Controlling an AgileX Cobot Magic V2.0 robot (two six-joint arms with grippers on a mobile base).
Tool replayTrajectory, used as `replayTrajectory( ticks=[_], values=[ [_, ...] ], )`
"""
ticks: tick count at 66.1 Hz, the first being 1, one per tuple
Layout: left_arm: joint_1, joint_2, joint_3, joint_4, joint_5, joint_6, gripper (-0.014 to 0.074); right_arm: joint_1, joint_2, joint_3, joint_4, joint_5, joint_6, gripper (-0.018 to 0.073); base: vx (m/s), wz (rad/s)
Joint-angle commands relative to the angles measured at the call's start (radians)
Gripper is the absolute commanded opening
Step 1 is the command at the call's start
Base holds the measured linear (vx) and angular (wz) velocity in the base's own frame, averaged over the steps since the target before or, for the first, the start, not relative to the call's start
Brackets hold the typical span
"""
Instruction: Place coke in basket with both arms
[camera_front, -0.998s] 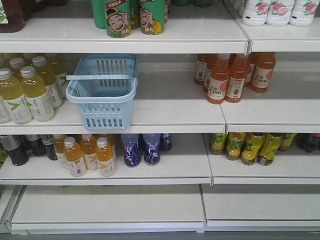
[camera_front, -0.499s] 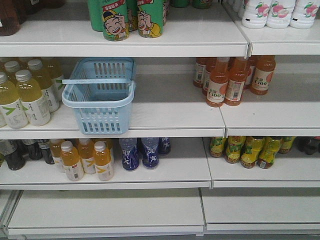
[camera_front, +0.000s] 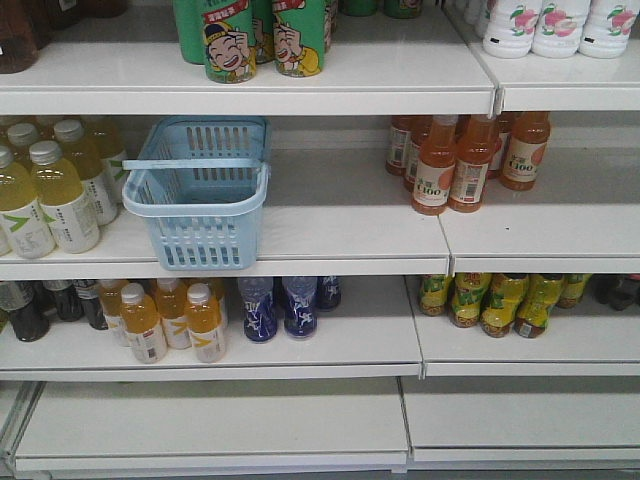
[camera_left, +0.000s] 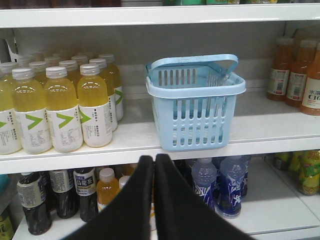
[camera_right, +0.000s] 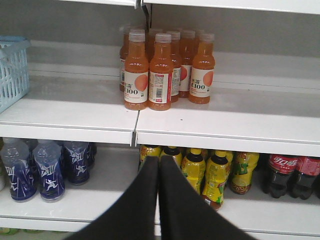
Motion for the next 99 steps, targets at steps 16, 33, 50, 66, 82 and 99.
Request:
replayTrajectory(
  ticks=[16, 33, 50, 66, 82, 99],
  values=[
    [-0.001, -0.017, -0.001, -0.008, -0.066, -0.009, -0.0006, -0.004, -0.019, 0.01, -0.01, -0.076, -0.008, -0.0005, 0.0, 0.0],
    [-0.001, -0.017, -0.001, -0.008, -0.066, -0.009, -0.0006, -0.004, -0.019, 0.01, -0.01, -0.076, -0.008, -0.0005, 0.0, 0.0],
    [-0.001, -0.018, -0.001, -0.033, -0.098, -0.039, -0.0006, -0.004, -0.019, 0.01, -0.01, -0.076, -0.008, -0.0005, 0.0, 0.0],
    [-0.001, -0.018, -0.001, -0.492, -0.182, -0.419, -0.0006, -0.004, -0.019, 0.01, -0.01, -0.076, -0.008, -0.0005, 0.0, 0.0],
    [-0.002, -0.018, -0.005, -0.664, -0.323, -0.519, -0.0006, -0.004, -0.019, 0.01, -0.01, -0.076, -0.008, -0.0005, 0.0, 0.0],
    [-0.002, -0.017, -0.187, -0.588, -0.529, -0.815, -0.0006, -0.004, -0.019, 0.01, -0.01, -0.076, -0.008, -0.0005, 0.0, 0.0]
  ],
)
